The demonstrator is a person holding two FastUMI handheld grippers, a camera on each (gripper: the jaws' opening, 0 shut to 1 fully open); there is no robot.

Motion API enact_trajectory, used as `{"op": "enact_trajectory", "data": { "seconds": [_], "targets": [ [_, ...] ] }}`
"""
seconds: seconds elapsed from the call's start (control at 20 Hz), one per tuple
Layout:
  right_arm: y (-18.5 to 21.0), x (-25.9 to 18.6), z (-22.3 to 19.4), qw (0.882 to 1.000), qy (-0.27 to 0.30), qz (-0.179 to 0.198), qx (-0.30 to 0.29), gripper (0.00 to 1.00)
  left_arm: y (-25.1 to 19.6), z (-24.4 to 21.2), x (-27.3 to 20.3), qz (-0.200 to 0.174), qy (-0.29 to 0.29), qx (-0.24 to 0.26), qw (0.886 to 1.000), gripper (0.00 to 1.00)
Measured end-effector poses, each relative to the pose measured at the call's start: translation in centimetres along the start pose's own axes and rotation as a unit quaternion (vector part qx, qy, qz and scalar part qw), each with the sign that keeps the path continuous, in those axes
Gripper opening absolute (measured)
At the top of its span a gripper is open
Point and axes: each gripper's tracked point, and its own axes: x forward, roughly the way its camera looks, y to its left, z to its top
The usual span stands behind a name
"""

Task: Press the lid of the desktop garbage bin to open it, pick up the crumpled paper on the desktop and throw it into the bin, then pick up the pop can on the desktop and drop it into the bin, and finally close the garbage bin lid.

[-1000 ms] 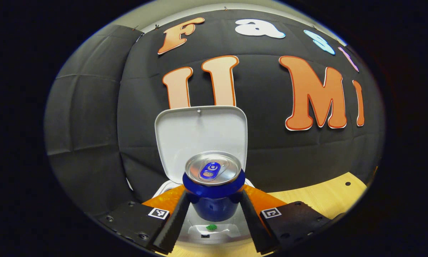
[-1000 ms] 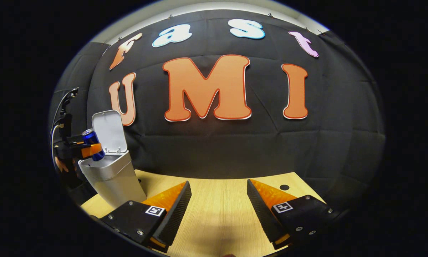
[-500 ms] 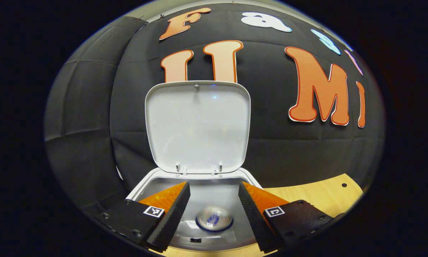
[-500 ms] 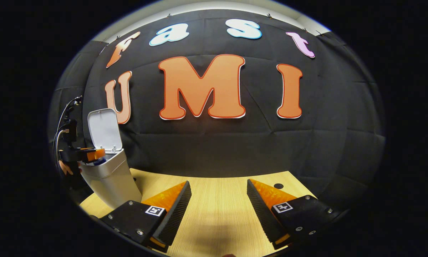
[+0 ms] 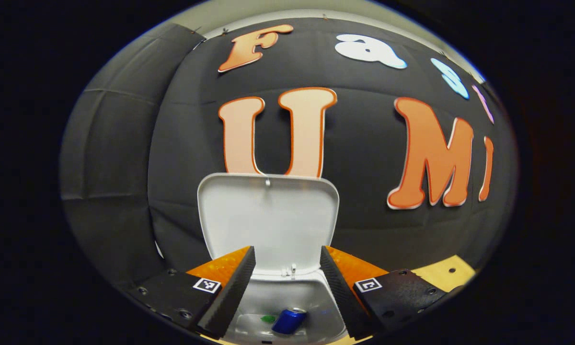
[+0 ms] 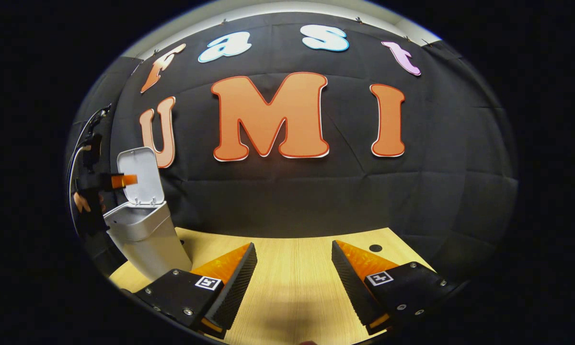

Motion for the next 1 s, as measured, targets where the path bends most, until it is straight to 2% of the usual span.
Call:
{"op": "enact_trajectory", "data": {
  "seconds": [0.15, 0.25, 0.35, 0.45, 0.65, 0.7, 0.75, 0.85, 1.0],
  "targets": [
    [0.1, 0.0, 0.2, 1.0, -0.004, 0.003, 0.0, 0.94, -0.2, 6.4, 1.3, -0.003, -0.029, -0.024, 0.999, 0.88],
    [0.2, 0.0, 0.3, 1.0, -0.004, 0.006, 0.007, 0.94, -0.1, 10.5, 2.6, -0.005, -0.051, -0.004, 0.999, 0.89],
    [0.2, -0.1, 0.3, 1.0, -0.006, 0.007, 0.008, 0.94, 0.1, 12.0, 4.7, -0.002, -0.05, 0.023, 0.998, 0.89],
    [0.2, -0.1, 0.4, 1.0, -0.006, 0.009, 0.008, 0.94, 0.1, 11.3, 6.9, -0.009, -0.026, 0.019, 0.999, 0.89],
    [0.0, -0.2, 0.7, 1.0, -0.013, 0.005, 0.011, 0.94, 1.5, 8.1, 9.8, 0.005, 0.025, 0.021, 0.999, 0.89],
    [-0.4, -0.3, 0.6, 1.0, -0.013, 0.003, 0.012, 0.94, 1.7, 8.3, 9.8, 0.001, 0.022, 0.029, 0.999, 0.86],
    [-0.9, -0.5, 0.5, 1.0, -0.012, 0.0, 0.013, 0.94, 1.5, 8.0, 9.6, -0.004, 0.032, 0.03, 0.999, 0.89],
    [-1.3, -0.6, 0.3, 1.0, -0.011, -0.005, 0.02, 0.94, 1.5, 7.3, 8.4, -0.009, 0.052, 0.039, 0.998, 0.87],
    [-1.5, -0.4, -0.2, 0.999, -0.008, -0.008, 0.032, 0.94, 1.1, 6.2, 4.6, -0.018, 0.048, 0.042, 0.998, 0.88]
  ]
}}
